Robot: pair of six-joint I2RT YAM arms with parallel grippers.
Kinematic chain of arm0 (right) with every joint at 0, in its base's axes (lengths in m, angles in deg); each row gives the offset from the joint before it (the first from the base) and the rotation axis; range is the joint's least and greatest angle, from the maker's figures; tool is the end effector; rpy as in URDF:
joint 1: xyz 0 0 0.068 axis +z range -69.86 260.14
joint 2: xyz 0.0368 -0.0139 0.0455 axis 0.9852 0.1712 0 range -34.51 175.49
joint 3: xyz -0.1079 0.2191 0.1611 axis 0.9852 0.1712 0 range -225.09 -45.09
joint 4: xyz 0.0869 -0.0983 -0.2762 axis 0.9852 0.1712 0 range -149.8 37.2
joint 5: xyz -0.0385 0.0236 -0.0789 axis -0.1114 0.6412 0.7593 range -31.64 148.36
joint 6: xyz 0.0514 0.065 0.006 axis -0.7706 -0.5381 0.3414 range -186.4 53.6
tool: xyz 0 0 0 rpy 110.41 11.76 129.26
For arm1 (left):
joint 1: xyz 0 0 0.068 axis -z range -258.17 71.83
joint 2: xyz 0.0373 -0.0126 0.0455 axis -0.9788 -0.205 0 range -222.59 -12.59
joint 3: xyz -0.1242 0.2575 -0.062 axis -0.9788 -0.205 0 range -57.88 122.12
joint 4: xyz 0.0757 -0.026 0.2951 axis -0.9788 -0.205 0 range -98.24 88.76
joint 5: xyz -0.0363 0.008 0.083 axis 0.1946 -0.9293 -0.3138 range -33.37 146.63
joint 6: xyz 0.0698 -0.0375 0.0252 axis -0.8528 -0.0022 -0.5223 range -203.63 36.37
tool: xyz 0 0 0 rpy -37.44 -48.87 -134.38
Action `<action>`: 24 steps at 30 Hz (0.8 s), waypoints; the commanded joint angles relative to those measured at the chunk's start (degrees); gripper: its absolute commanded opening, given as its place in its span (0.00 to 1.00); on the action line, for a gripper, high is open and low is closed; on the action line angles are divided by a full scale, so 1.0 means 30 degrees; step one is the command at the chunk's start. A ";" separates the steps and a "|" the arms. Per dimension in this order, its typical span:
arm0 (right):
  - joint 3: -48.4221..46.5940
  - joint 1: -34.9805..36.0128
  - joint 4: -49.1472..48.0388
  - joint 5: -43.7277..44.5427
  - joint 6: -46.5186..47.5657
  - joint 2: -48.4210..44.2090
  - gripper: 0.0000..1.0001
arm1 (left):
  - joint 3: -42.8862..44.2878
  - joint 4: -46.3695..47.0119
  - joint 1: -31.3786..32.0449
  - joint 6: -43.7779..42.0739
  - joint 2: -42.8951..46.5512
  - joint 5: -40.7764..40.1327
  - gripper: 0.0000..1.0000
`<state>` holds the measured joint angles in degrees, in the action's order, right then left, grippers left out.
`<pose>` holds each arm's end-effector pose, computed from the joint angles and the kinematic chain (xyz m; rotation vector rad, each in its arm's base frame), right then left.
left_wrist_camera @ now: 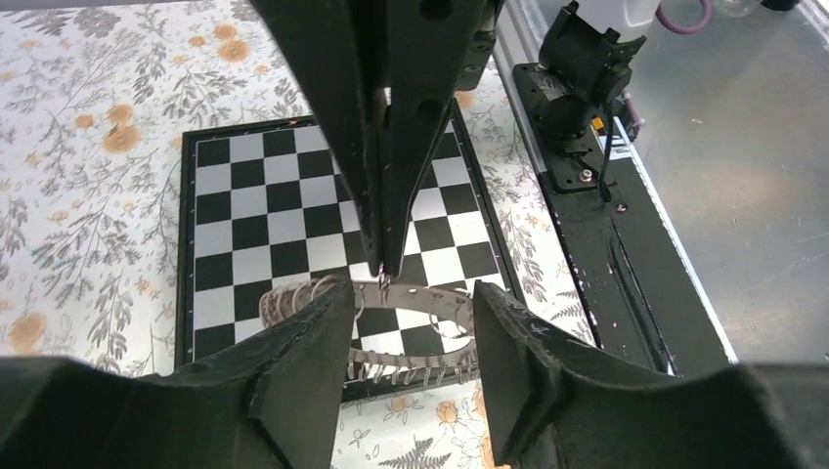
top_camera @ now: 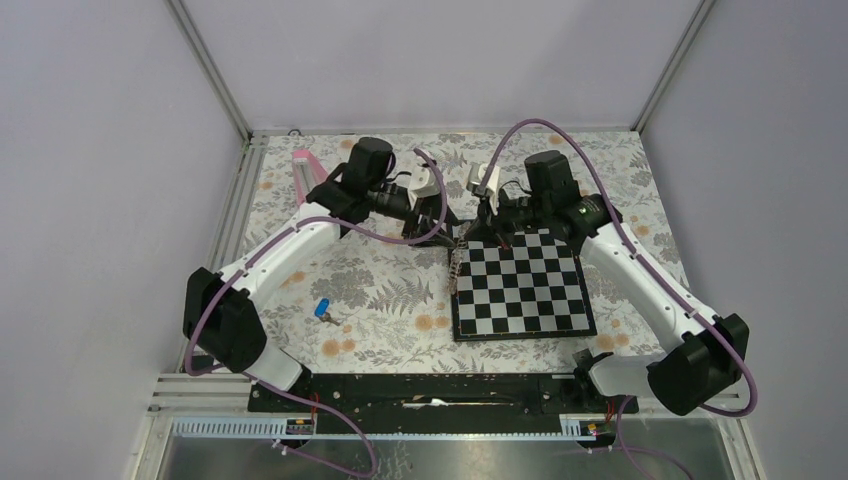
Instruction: Put the keys on the keyring
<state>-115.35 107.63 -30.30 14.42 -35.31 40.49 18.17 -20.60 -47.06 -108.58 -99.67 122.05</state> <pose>0.2842 0.2046 0.3529 -1.3726 1.5603 0.7858 0.3026 -0.2597 0.3479 1.4730 1.3155 -1.2458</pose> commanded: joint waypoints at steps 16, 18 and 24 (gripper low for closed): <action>0.0821 0.0505 -0.0580 -0.0255 0.1767 -0.1489 0.00 | 0.0226 0.0215 0.0390 -0.2145 0.0035 0.0722 0.47; 0.1104 0.0487 -0.0027 -0.0916 0.2961 -0.1751 0.00 | 0.0108 -0.0134 0.0082 -0.2211 0.0380 0.0986 0.50; 0.1612 0.0506 0.1351 -0.3502 0.5601 -0.2137 0.00 | 0.0412 -0.4142 -0.0322 -0.6088 0.1281 0.0452 0.54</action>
<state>-110.74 108.66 -28.79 11.25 -26.59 36.06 18.19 -25.38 -47.37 -117.10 -99.87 122.40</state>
